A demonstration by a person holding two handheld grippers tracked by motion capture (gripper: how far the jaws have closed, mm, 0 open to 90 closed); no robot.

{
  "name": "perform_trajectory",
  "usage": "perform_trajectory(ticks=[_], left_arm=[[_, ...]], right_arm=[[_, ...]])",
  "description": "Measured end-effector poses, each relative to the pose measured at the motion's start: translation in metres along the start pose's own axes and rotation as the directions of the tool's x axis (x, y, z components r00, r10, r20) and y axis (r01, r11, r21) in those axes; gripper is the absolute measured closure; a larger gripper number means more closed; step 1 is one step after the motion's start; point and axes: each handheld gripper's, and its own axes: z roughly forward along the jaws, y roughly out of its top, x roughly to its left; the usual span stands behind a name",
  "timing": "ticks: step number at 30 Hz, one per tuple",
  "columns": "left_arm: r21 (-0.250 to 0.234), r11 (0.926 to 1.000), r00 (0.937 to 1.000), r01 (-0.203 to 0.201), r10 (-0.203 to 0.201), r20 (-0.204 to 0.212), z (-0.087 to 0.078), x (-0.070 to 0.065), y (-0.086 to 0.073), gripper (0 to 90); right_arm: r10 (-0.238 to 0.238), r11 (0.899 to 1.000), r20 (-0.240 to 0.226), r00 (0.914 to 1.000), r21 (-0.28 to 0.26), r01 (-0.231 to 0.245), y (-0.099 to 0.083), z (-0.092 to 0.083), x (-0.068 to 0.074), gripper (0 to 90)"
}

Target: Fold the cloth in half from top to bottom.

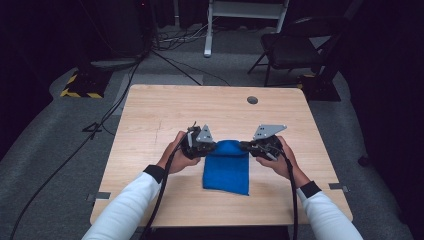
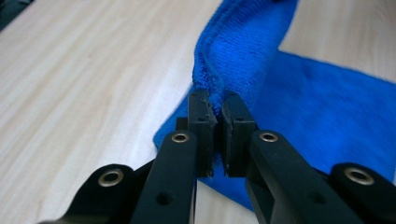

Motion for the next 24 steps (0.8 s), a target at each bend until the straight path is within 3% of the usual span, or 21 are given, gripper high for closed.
perform_trajectory(ticks=[6,8,16,24], left_arm=[[0.032,0.9988,0.998,-0.038,0.036,0.053,-0.001,-0.018,-0.008,83.4],[0.046,0.9966,0.9971,-0.069,0.067,0.036,-0.002,-0.023,-0.01,82.6],[0.054,0.9921,0.9902,-0.113,0.108,0.088,-0.001,-0.041,-0.021,79.9],[0.074,0.9895,0.9871,-0.124,0.116,0.111,-0.001,-0.051,-0.03,79.1]], right_arm=[[-0.026,0.999,-0.046,0.9986,0.033,0.027,-0.008,-0.003,0.015,85.3],[-0.031,0.999,-0.058,0.9978,0.036,0.033,-0.01,-0.005,0.021,85.1],[-0.041,0.998,-0.094,0.9947,0.042,0.045,-0.021,-0.01,0.032,84.2],[-0.041,0.997,-0.135,0.99,0.062,0.05,-0.037,-0.008,0.042,82.9]])
